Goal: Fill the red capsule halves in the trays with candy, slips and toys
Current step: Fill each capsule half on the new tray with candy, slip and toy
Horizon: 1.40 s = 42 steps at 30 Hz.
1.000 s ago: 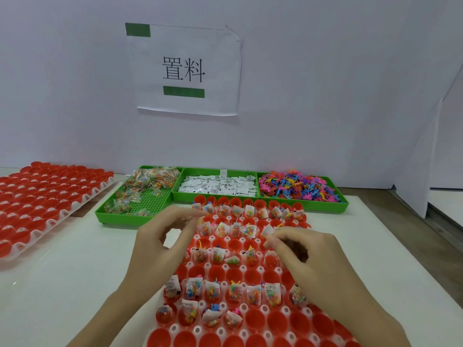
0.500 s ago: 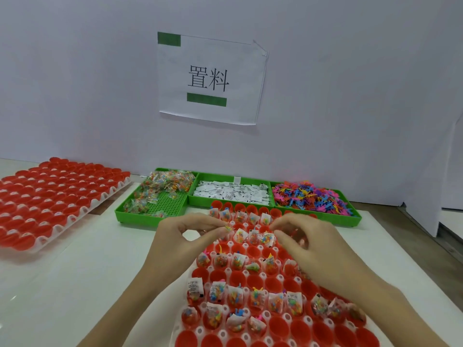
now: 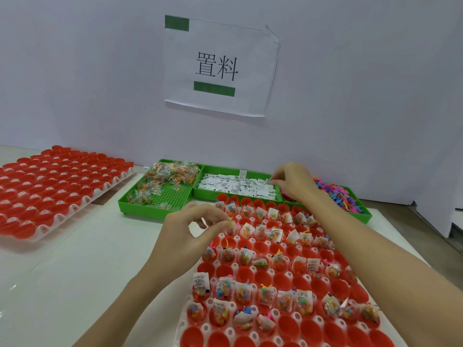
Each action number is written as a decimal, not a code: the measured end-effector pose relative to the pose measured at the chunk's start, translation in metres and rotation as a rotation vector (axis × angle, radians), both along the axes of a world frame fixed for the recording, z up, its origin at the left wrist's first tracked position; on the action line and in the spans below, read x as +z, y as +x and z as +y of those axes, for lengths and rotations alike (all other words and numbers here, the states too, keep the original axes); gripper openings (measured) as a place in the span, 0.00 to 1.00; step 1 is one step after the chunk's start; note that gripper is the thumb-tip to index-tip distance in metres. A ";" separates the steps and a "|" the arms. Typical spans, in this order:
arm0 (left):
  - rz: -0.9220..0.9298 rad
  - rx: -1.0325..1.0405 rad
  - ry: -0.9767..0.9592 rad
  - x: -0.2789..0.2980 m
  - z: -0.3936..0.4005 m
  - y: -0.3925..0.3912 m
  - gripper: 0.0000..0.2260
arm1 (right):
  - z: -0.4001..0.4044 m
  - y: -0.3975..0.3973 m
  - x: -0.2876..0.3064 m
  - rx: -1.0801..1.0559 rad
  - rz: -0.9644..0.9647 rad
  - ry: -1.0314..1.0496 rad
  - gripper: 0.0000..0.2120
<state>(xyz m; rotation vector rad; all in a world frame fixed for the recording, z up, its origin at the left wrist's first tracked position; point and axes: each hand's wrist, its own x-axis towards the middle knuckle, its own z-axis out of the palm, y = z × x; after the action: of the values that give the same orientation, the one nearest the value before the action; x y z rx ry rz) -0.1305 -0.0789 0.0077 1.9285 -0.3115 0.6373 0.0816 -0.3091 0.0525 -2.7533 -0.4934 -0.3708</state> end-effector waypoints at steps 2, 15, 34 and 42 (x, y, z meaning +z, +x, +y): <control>-0.004 0.001 0.003 -0.001 0.001 0.001 0.05 | 0.002 0.007 -0.005 0.034 0.048 -0.042 0.08; 0.027 0.007 0.019 -0.001 0.001 0.001 0.04 | 0.023 0.013 -0.023 0.102 0.119 -0.186 0.05; 0.150 0.000 -0.195 0.010 -0.007 -0.008 0.04 | -0.012 -0.028 -0.025 0.056 -0.027 0.314 0.06; 0.209 -0.085 -0.250 0.015 -0.015 -0.014 0.05 | -0.014 -0.107 0.001 0.185 0.138 0.672 0.05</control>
<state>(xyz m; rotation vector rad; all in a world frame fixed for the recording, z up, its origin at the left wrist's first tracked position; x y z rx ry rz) -0.1449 -0.0936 0.0227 1.7136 -0.1722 0.3943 -0.0254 -0.3232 0.0538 -2.0502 -0.4748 -0.2401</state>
